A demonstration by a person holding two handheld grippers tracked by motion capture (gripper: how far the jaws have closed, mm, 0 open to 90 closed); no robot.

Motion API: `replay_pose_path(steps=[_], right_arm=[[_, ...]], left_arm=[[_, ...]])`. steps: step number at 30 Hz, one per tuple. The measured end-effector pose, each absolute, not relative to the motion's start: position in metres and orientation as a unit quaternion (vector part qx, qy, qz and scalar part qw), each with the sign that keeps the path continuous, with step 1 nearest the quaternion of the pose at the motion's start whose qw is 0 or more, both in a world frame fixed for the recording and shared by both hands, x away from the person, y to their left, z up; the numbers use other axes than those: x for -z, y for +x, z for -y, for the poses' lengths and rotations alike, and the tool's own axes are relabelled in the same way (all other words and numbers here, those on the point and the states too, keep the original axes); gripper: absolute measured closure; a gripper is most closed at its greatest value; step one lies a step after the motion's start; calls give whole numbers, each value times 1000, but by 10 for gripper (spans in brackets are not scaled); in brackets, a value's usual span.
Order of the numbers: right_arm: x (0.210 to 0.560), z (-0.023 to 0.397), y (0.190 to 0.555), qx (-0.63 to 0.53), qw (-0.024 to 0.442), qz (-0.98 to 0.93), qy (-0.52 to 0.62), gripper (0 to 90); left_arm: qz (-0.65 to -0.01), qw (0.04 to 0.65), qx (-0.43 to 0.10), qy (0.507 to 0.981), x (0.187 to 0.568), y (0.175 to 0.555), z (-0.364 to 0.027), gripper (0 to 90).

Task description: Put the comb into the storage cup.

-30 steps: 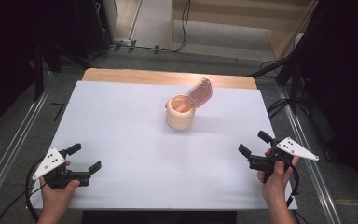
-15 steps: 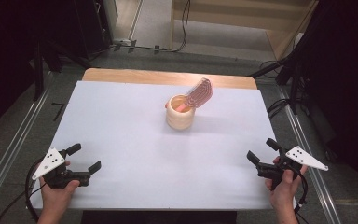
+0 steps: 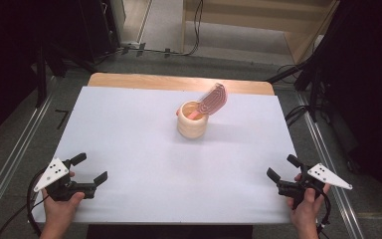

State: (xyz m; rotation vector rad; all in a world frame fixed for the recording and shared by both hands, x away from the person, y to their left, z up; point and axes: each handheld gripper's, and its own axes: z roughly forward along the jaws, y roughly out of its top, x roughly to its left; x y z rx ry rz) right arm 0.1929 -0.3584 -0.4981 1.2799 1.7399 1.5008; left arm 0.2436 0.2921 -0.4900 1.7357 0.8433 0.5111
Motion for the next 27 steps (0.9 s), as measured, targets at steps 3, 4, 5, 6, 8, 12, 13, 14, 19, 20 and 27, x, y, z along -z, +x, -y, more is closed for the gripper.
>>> replay_pose_path(steps=[3,4,5,6,8,12,13,14,19,20,27], right_arm=[[504,361,192,-546,253,-643,474,0],[506,362,192,-537,259,-647,475,0],[507,363,192,-533,261,-649,475,0],[509,365,192,-538,258,-648,474,0],[510,367,191,-540,254,-647,474,0],[510,370,188,-538,260,-648,471,0],[511,371,187,-539,258,-647,473,0],[512,372,187,-542,256,-646,473,0],[514,372,188,-543,257,-640,479,0],[514,372,189,-544,256,-640,478,0],[515,373,189,-544,255,-636,485,0]], left_arm=[[-355,541,-215,731,490,243,-292,0],[-355,541,-215,731,490,243,-292,0],[-356,542,-214,731,490,243,-292,0],[-356,542,-213,731,490,243,-292,0],[-355,541,-214,732,490,244,-292,0],[-356,541,-214,731,490,244,-293,0],[-357,543,-214,730,490,244,-292,0],[-357,543,-214,729,490,244,-292,0],[-355,543,-211,732,490,243,-292,0],[-353,543,-210,732,490,243,-292,0],[-354,541,-211,733,490,244,-292,0]])
